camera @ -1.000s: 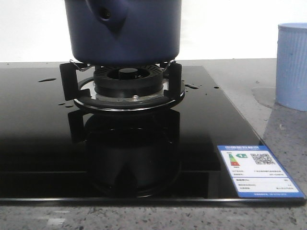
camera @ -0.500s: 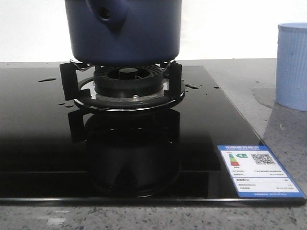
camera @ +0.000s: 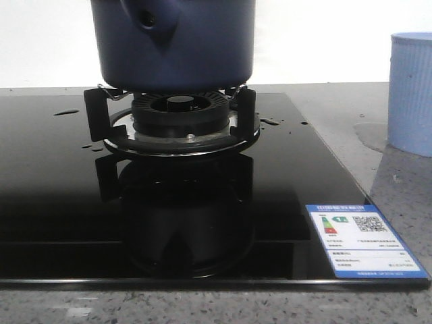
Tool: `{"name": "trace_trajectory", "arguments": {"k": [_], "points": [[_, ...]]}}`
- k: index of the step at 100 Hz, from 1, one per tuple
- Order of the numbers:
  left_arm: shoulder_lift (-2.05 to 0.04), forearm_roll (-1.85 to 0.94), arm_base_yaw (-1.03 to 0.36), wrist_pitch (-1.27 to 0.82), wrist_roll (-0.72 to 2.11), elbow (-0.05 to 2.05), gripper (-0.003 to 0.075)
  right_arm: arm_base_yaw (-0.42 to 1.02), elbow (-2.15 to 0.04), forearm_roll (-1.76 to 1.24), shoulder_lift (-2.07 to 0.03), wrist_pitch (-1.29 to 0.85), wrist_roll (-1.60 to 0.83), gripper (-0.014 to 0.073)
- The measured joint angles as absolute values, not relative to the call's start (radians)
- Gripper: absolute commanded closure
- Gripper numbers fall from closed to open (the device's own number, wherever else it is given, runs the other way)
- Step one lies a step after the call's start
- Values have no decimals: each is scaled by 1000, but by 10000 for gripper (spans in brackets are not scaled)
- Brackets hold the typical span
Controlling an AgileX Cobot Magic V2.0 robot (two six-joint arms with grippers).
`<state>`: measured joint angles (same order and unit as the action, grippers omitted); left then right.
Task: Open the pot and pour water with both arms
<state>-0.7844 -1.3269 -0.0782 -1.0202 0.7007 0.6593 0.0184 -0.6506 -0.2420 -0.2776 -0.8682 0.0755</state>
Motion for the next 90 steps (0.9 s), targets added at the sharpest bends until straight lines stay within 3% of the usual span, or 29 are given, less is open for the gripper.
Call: {"name": "trace_trajectory", "arguments": {"k": [29, 55, 90], "points": [[-892, -1426, -78, -1050, 1165, 805, 353, 18, -651, -242, -278, -875, 57, 667], [-955, -1433, -78, -962, 1578, 851, 60, 18, -651, -242, -278, -877, 44, 667], [-1094, -1500, -159, -857, 1780, 880, 59, 18, -651, -241, -278, -848, 42, 667]]}}
